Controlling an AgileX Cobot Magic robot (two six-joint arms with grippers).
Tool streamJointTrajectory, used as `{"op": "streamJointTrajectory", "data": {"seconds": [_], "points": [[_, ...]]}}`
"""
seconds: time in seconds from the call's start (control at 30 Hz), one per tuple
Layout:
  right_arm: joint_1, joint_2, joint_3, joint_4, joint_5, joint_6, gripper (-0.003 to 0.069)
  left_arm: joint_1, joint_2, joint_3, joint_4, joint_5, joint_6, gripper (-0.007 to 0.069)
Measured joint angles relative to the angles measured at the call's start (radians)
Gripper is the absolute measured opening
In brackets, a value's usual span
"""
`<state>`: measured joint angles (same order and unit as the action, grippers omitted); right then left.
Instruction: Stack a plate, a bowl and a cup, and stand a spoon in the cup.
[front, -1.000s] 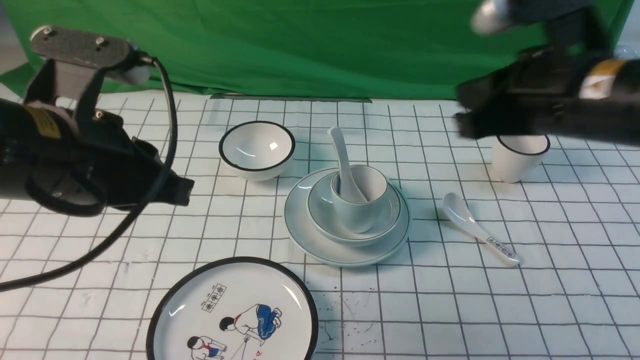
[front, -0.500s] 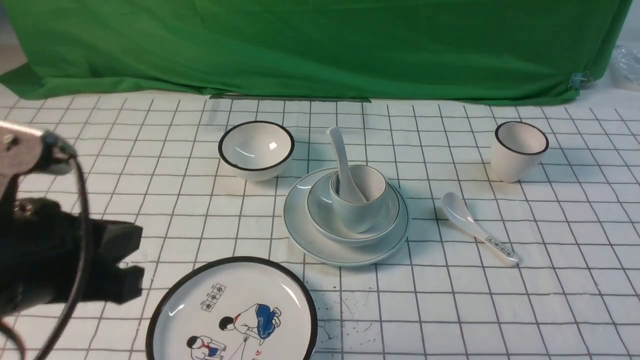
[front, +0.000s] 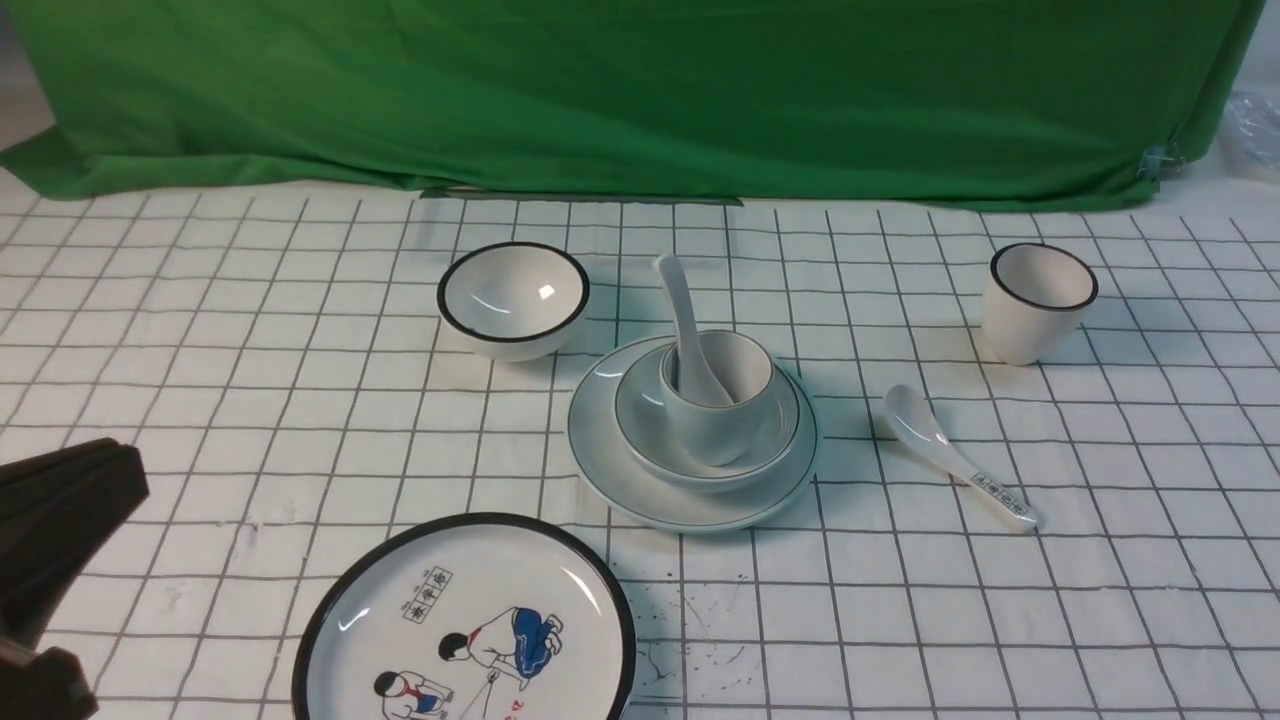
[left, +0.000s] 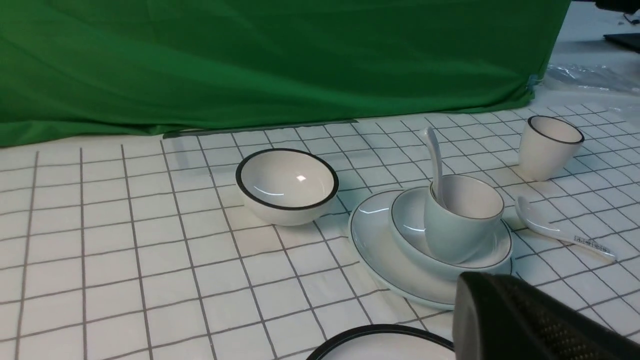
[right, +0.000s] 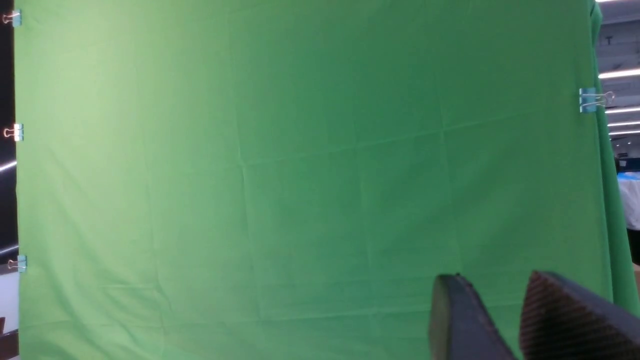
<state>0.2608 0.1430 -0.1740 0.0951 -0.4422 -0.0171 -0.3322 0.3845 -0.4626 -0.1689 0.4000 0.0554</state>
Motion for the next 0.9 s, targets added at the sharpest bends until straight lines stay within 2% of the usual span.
{"op": "streamJointTrajectory", "data": {"seconds": [0.33, 0.47, 0.57, 0.67, 0.8, 0.9], "points": [[-0.001, 0.000, 0.000, 0.000, 0.000, 0.000, 0.0236, 0.000, 0.000, 0.001, 0.019, -0.005, -0.002, 0.0001], [-0.001, 0.000, 0.000, 0.000, 0.000, 0.000, 0.0237, 0.022, -0.031, 0.034, 0.019, -0.059, -0.003, 0.0001], [-0.001, 0.000, 0.000, 0.000, 0.000, 0.000, 0.0237, 0.093, -0.114, 0.128, 0.011, -0.166, -0.004, 0.0001], [-0.001, 0.000, 0.000, 0.000, 0.000, 0.000, 0.0237, 0.217, -0.258, 0.313, 0.009, -0.234, -0.005, 0.0001], [-0.001, 0.000, 0.000, 0.000, 0.000, 0.000, 0.0237, 0.311, -0.368, 0.448, 0.021, -0.235, -0.006, 0.0001], [-0.001, 0.000, 0.000, 0.000, 0.000, 0.001, 0.0239, 0.331, -0.382, 0.467, 0.039, -0.173, -0.005, 0.0001]]}}
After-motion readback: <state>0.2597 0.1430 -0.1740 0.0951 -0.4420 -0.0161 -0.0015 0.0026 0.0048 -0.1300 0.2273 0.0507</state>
